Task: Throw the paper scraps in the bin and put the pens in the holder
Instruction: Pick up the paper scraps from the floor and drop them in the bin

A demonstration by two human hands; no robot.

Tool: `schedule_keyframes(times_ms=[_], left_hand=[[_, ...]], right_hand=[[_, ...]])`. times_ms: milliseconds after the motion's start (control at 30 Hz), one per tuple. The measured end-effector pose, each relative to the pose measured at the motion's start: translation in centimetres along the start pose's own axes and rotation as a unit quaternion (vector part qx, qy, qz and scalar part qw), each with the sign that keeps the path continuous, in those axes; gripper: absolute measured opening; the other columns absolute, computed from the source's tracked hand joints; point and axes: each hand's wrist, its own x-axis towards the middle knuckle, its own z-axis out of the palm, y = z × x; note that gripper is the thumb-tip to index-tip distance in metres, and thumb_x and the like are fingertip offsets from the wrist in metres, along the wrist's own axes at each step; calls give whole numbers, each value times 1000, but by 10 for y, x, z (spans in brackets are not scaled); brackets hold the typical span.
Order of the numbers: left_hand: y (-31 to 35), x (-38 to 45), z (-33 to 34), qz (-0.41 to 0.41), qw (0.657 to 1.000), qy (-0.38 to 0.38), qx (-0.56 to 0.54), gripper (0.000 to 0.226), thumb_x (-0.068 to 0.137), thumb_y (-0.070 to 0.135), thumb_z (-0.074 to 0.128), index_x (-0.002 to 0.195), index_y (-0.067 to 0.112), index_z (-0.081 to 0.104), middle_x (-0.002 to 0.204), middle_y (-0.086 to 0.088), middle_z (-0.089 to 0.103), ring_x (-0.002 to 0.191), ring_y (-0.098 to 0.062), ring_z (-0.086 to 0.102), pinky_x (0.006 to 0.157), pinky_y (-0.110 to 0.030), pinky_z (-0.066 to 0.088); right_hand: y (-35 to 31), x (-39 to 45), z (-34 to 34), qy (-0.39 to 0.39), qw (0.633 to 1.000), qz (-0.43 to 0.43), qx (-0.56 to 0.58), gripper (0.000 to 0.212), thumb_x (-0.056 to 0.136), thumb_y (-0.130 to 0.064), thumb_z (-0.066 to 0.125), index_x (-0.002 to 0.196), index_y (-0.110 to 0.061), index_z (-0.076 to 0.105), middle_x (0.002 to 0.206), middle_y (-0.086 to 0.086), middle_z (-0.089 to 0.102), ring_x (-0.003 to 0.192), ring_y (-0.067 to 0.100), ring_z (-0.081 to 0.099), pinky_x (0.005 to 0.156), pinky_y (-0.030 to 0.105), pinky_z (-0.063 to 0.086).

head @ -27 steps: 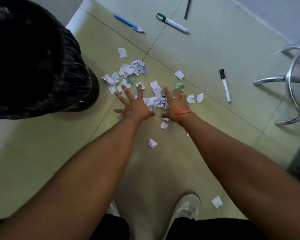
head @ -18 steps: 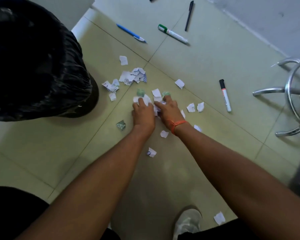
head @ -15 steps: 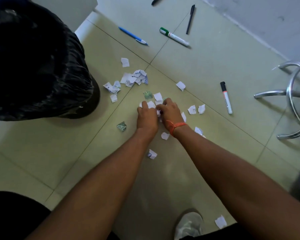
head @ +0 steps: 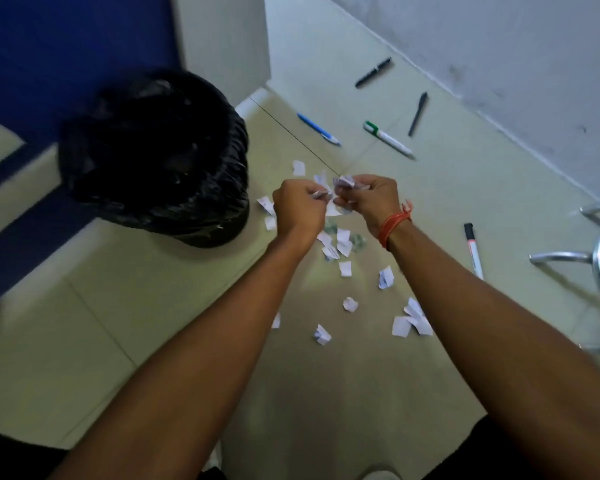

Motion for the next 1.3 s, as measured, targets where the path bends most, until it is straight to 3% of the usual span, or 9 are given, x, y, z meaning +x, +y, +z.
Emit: schedule_keyframes(times_ms=[133, 300, 533, 633, 733, 867, 1033, 1167, 1300], left_hand=[[58, -3, -63, 35, 989, 107, -93, 10, 79, 6, 75, 73, -1, 75, 65, 1, 64, 68, -11, 62, 71, -27, 56], [58, 10, -159, -8, 955, 259, -143, 11, 79, 12, 78, 88, 7, 81, 80, 1, 77, 80, -13, 73, 79, -26, 60], [9, 31, -229, -136, 966, 218, 10, 15, 84, 21, 77, 90, 8, 78, 91, -7, 76, 87, -24, 74, 63, -26, 50], [5, 31, -229, -176, 972, 141, 71, 43, 73, 26, 86, 109, 4, 74, 106, -10, 75, 96, -25, 72, 65, -28, 53], [3, 31, -225, -179, 973, 114, 85, 48, 72, 27, 88, 111, 4, 72, 112, -11, 73, 102, -27, 70, 75, -32, 59], [10, 22, -221, -110, 975, 180, 69, 20, 84, 16, 76, 103, 13, 72, 110, -6, 72, 105, -23, 69, 82, -26, 54], [42, 2, -184, 167, 945, 280, -11, 16, 88, 12, 63, 97, 12, 77, 94, -1, 76, 82, -12, 70, 81, -26, 58], [42, -2, -102, 170, 983, 66, -17, 19, 86, 10, 62, 99, 7, 76, 82, -4, 74, 69, -20, 70, 73, -32, 60], [-26, 19, -20, -43, 953, -209, 213, 70, 84, 34, 67, 145, 11, 41, 145, -17, 49, 135, -35, 47, 108, -43, 44]], right_hand=[[-78, -4, 49, -82, 994, -63, 20, 9, 80, 7, 72, 89, 3, 72, 56, -3, 68, 52, 9, 62, 53, 19, 50], [-135, -28, 136, -186, 977, -99, 13, 17, 79, 15, 68, 74, -1, 69, 60, 4, 66, 56, 15, 67, 61, 24, 60], [-123, -43, 220, -158, 914, -165, -335, 25, 65, -1, 76, 58, -23, 66, 74, 13, 73, 77, 29, 74, 75, 42, 62], [-123, -44, 224, -186, 851, -180, -458, 17, 70, -10, 75, 85, -19, 73, 88, 9, 70, 91, 26, 69, 73, 29, 51], [-125, -41, 221, -226, 815, -174, -505, 63, 72, -23, 84, 130, -15, 60, 123, 8, 65, 117, 26, 60, 86, 23, 42], [-134, -43, 210, -213, 865, -186, -415, 53, 74, -16, 81, 124, -14, 64, 115, 9, 68, 105, 26, 67, 85, 29, 55], [-125, -31, 156, -46, 948, -218, -227, 21, 71, -14, 68, 92, -17, 72, 80, 1, 71, 77, 22, 72, 72, 41, 62], [-69, -1, 76, 9, 934, -72, -349, 33, 73, -21, 70, 106, -17, 68, 96, 6, 70, 97, 28, 68, 92, 34, 53], [2, 27, 3, 33, 886, 71, -456, 47, 83, -18, 68, 128, -8, 56, 131, 19, 57, 120, 36, 56, 98, 37, 46]])
